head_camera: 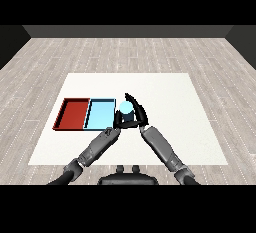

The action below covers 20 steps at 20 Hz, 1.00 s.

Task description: Pick the blue can and put it in the blue box

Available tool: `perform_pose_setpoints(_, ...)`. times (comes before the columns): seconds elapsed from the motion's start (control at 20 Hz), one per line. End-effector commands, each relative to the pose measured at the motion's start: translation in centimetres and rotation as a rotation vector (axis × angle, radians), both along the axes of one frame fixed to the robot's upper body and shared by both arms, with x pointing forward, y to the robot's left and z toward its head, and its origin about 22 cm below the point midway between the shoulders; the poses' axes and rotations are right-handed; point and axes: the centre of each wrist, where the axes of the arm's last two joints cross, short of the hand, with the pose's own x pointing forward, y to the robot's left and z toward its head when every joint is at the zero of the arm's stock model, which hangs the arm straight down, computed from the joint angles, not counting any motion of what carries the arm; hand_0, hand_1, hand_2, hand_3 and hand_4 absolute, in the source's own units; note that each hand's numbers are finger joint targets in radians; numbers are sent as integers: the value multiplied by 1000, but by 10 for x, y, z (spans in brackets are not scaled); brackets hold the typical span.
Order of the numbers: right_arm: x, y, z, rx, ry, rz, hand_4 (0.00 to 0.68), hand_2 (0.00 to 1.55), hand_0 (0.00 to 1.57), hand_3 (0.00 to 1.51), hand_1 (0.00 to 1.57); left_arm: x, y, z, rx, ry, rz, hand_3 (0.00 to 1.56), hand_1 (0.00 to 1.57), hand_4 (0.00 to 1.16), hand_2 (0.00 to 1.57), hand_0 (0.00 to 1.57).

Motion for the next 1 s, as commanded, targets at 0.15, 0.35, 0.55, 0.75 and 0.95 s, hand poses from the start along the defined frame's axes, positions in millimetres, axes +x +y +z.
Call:
perform_pose_setpoints(0.15, 12, -48, 17, 146, -10, -68, 0, 0, 0, 0, 0, 12, 25, -1, -21, -1, 25, 1494, 1571, 1145, 1571, 1571)
perform_pose_setpoints(0.35, 20, -75, 40, 248, -13, -44, 0, 0, 0, 0, 0, 8, 12, -7, -29, 29, 64, 1481, 1571, 1145, 1571, 1571)
perform_pose_setpoints(0.55, -10, -94, 50, 299, -106, -97, 0, 0, 0, 0, 0, 15, 41, -9, -18, -37, 136, 1476, 1571, 1145, 1571, 1571)
perform_pose_setpoints(0.75, -27, -127, 42, 330, -110, -141, 0, 0, 0, 0, 0, 26, 69, 9, 17, -39, 192, 1475, 1571, 1153, 1571, 1571)
perform_pose_setpoints(0.95, -19, -157, 43, 331, -145, -209, 0, 0, 0, 0, 0, 41, 113, 7, 72, -31, 249, 1470, 1571, 1145, 1562, 1571)
